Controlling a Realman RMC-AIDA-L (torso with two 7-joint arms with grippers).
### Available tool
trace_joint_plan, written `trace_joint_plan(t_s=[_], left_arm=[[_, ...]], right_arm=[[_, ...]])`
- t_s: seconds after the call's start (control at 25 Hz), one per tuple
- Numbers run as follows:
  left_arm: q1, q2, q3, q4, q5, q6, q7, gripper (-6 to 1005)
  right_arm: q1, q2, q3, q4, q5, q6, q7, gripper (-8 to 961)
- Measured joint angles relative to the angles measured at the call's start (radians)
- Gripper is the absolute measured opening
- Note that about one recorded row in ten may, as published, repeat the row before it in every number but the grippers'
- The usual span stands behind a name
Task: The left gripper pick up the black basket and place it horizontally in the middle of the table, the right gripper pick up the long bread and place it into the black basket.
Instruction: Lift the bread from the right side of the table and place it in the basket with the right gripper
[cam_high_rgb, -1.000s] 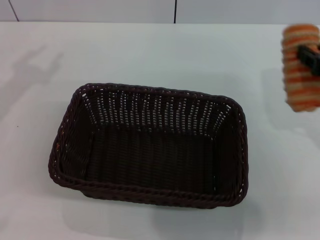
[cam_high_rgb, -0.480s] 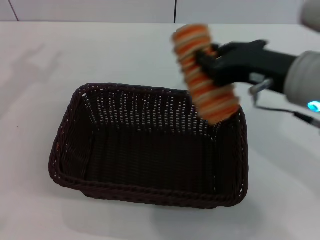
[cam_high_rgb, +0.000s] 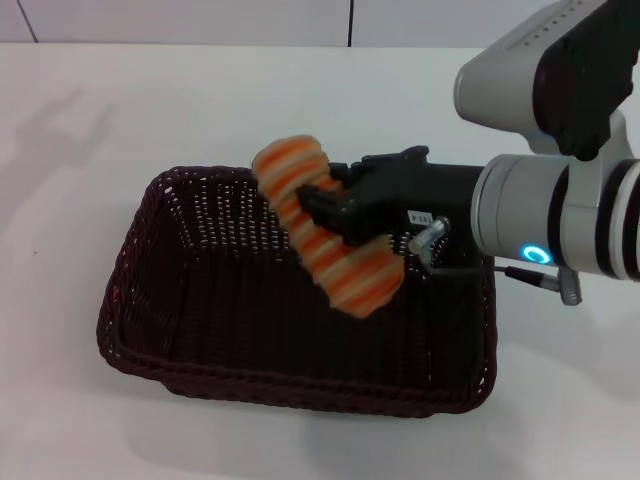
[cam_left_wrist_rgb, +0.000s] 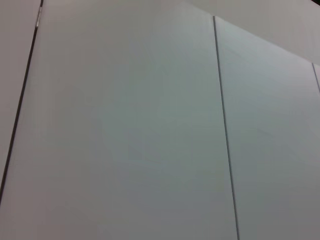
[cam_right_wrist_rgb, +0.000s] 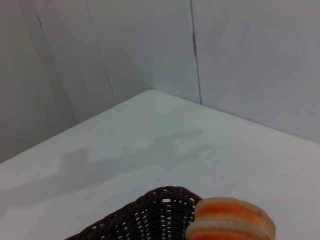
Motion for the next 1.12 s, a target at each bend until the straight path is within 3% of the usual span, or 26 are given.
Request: trace_joint_plan(t_s=[0.24, 0.4, 0.96, 1.12], left_arm=[[0.009, -0.001, -0.002, 0.002, -0.011, -0.007, 0.000, 529], [0.010, -0.001, -0.002, 0.002, -0.015, -0.014, 0.000, 529], [0.019, -0.003, -0.003, 0.003, -0.028, -0.023, 0.000, 529], [0.019, -0.003, -0.004, 0.003, -0.029, -0.024, 0.000, 529]], right_arm=[[-0.007, -0.001, 0.011, 0.008, 0.005, 0.001, -0.007, 319], [-0.009, -0.002, 0.013, 0.011, 0.004, 0.001, -0.012, 493], [0.005, 0.000, 0.006, 0.032, 0.001, -0.002, -0.050, 494], [-0.012, 0.001, 0.046, 0.049, -0.044, -0.035, -0.051, 494]])
